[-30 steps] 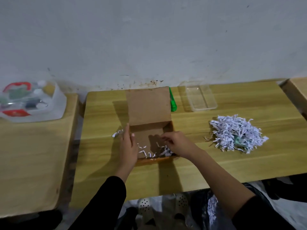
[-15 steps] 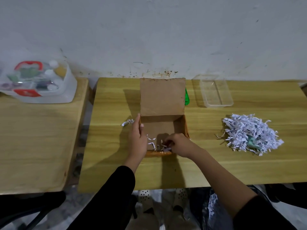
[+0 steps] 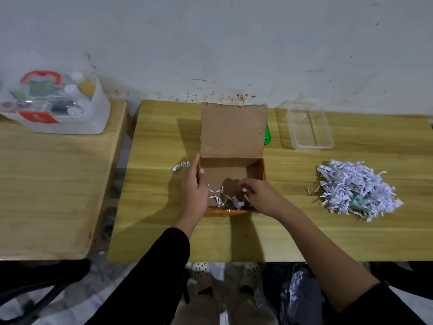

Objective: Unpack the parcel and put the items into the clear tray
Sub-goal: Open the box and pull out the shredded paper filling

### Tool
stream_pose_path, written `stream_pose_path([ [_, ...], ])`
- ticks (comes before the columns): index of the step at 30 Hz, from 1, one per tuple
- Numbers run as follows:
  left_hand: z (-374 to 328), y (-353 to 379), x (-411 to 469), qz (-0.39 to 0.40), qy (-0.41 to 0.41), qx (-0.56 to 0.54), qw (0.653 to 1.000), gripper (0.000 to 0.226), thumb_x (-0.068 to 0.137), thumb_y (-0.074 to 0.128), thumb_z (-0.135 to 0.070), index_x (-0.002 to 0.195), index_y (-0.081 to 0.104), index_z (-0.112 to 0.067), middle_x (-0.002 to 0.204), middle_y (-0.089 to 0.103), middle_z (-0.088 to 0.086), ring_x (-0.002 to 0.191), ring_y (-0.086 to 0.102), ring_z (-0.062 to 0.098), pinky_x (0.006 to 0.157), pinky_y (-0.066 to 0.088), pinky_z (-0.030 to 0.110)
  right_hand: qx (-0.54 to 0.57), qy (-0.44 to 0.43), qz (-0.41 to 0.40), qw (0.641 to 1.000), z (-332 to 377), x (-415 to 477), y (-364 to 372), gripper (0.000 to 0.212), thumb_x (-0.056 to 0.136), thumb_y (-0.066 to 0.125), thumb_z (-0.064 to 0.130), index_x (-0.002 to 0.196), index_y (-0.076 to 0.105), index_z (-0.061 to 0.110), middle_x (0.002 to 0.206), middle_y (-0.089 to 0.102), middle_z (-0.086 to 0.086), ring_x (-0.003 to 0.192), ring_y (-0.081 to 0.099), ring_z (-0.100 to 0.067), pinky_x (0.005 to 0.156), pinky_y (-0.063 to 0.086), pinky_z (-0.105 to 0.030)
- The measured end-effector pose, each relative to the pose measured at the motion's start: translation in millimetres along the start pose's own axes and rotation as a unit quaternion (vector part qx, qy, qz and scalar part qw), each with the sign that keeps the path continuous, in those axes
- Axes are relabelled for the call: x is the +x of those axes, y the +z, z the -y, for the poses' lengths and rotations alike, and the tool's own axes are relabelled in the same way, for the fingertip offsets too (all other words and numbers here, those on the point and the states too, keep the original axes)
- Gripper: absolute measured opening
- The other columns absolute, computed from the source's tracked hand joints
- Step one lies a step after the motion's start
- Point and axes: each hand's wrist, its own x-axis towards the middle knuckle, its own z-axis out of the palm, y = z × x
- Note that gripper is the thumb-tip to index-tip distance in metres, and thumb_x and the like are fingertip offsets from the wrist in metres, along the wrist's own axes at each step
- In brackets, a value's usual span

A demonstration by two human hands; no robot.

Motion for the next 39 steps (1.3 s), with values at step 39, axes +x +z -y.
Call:
stream_pose_path([
  [39, 5.3, 1.4, 2.4, -0.007, -0.017, -0.046, 0.999, 0.042, 0.099, 0.039, -0.017, 0.141, 0.037, -0.024, 0.128, 0.039, -0.02, 0.111, 0.035, -0.02, 0.082, 0.028, -0.007, 0.233, 0.047, 0.063, 0.969, 8.9, 14.9, -15.4, 0.032, 0.091, 0.033, -0.008, 0.106, 0.056, 0.009, 0.106, 0.058, -0.006, 0.103, 0.055, -0.017, 0.084, 0.048, -0.035],
])
